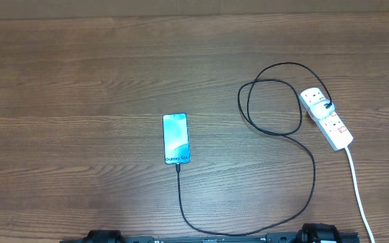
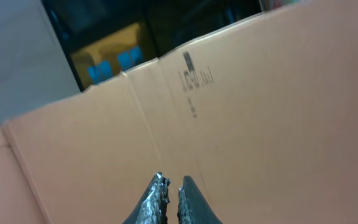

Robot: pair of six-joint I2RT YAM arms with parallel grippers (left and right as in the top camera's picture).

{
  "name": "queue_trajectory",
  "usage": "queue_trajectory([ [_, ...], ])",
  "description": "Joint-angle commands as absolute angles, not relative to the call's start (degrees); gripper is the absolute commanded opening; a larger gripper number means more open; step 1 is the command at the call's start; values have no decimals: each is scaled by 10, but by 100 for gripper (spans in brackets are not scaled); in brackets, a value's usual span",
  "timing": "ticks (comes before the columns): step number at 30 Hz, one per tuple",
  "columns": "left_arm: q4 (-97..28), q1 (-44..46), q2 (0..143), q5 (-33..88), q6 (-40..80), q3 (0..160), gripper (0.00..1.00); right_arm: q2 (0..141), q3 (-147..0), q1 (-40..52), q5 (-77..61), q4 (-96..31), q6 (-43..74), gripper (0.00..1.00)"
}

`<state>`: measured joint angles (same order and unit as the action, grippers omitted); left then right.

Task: Plug charger to phone and switch on socket
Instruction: 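Lift the right gripper away from the power strip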

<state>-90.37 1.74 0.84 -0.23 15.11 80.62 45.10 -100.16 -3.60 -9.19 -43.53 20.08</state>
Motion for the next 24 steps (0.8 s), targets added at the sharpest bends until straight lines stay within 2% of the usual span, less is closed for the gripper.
queue_trajectory([
  [1,-900,11,3,11,159,807,100,394,-956,-31,-93,-422,197,8],
  [5,-816,11,3,-61,158,783,100,335,-906,-34,-99,-417,197,8],
  [9,-724,11,3,-83,121,719,100,301,-880,-51,-133,-418,197,8],
  [16,-457,11,3,-48,113,506,100,242,-862,-103,-168,-431,197,11],
  [20,-289,11,3,-48,107,356,100,228,-864,-91,-182,-420,197,11],
  [24,-175,11,3,-44,107,242,100,228,-867,-78,-181,-379,197,11],
])
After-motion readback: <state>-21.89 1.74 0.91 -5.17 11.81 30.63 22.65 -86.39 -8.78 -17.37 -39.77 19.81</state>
